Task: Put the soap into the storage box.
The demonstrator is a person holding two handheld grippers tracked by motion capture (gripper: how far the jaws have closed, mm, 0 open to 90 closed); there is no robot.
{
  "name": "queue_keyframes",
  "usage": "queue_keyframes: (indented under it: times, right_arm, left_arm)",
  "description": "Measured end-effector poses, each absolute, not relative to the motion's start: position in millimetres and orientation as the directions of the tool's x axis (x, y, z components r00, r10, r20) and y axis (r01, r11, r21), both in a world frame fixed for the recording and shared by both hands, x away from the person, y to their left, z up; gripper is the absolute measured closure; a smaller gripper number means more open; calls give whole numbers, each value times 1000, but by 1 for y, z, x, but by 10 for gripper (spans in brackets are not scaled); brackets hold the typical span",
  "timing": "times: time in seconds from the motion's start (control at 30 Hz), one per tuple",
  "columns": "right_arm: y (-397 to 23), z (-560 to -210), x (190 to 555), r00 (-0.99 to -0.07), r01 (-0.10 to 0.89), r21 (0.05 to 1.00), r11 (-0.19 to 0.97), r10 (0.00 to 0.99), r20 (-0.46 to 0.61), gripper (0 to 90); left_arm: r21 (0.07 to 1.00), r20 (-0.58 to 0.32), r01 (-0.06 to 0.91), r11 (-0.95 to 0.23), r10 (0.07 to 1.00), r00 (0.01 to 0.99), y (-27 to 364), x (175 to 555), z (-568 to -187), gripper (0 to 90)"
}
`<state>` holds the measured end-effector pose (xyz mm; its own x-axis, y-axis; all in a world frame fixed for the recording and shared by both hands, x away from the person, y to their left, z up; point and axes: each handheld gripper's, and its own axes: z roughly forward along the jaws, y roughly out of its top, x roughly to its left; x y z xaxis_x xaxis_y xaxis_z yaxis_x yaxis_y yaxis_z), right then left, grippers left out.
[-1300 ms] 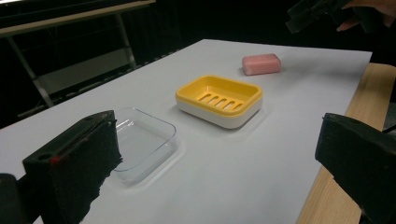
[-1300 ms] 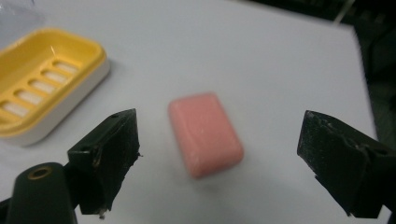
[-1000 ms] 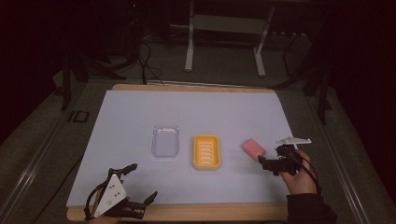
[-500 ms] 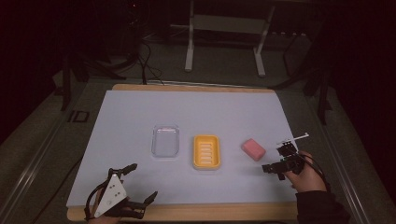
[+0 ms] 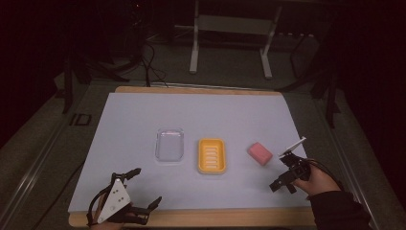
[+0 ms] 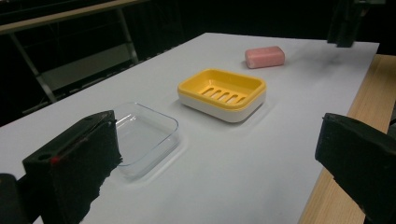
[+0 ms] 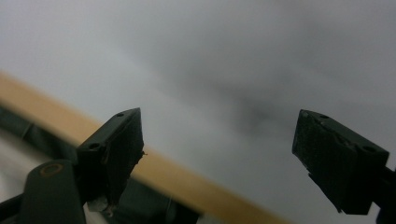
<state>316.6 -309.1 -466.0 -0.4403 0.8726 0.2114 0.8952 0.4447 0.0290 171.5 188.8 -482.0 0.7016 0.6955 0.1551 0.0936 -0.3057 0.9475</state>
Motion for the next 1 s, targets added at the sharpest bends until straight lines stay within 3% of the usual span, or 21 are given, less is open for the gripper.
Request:
queue_keyframes:
  times: [0.3, 0.77, 1.0]
  right_arm:
    - [-311, -468, 322, -488, 860, -48, 507, 847, 211, 165]
    - [-317, -470, 327, -666, 727, -117, 676, 736, 118, 134]
    - [-321, -464, 335, -676, 721, -89, 687, 726, 126, 132]
  left_arm:
    - [947, 156, 93, -307, 694, 703, 189, 171, -482, 3]
    - [949, 150, 95, -302, 694, 704, 189, 172, -482, 3]
    - [948, 149, 97, -303, 692, 707, 189, 172, -482, 3]
